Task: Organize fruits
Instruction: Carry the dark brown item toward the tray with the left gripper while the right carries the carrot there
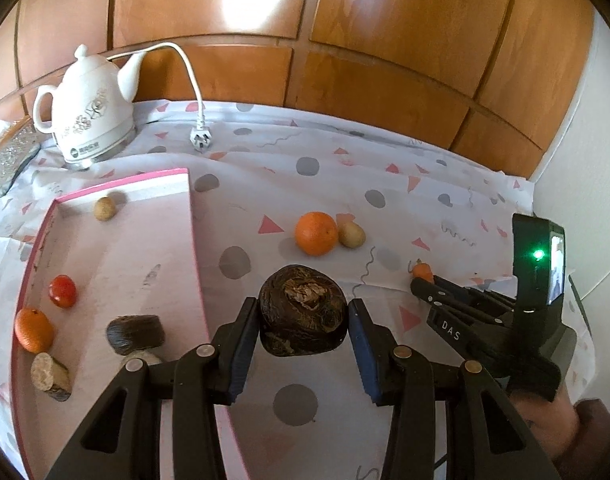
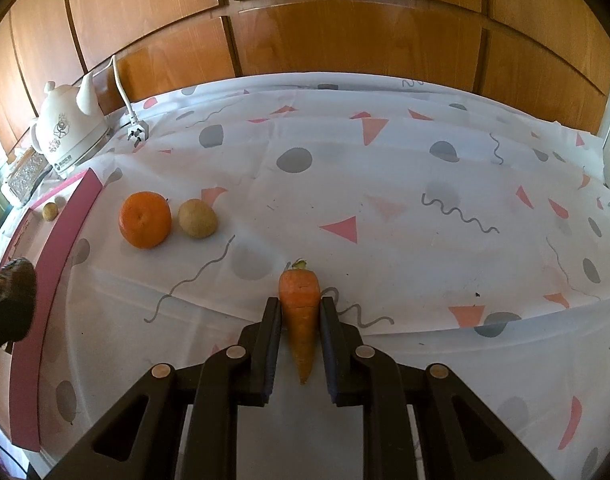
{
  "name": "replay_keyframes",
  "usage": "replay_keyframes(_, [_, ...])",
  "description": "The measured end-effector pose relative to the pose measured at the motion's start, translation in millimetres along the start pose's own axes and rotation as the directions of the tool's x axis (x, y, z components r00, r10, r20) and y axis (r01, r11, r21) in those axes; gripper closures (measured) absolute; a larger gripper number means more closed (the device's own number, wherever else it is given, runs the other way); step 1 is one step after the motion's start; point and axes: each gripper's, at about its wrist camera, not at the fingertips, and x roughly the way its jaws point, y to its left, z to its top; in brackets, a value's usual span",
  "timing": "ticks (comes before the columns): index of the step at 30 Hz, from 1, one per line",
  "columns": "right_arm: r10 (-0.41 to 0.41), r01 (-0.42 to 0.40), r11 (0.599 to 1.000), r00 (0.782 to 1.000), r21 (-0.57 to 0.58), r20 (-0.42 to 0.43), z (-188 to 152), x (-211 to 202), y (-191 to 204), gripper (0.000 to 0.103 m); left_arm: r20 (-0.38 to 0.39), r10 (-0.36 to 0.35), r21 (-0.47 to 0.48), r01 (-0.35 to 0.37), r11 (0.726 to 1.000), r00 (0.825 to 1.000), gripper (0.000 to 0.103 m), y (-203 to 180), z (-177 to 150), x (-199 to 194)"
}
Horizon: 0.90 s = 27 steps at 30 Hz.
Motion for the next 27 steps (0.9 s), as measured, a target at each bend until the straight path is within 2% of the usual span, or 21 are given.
replay_keyframes(15, [-0.096,0.095,0.995,0.995,-0.043,-0.017,4,-1,17,0.084,0.038,0.036,-0.078,-0.033,0.996,0.999,0.058,39,-6,-30])
replay_keyframes(22, [-0.061,0.061,0.996,0.998,-0.059,-0.002,2,-12,32,0.084,0.033,0.055,-0.117,-0.051,0.992,0.998,0.058,58,-13,-34])
replay_keyframes(27, [-0.002,0.003,0.997,1.0,-0.073,0.019,1,-26,51,0.084,0.032,0.067,-0.153,-0.062,0.986,0.997,0.058,74,-17,-38])
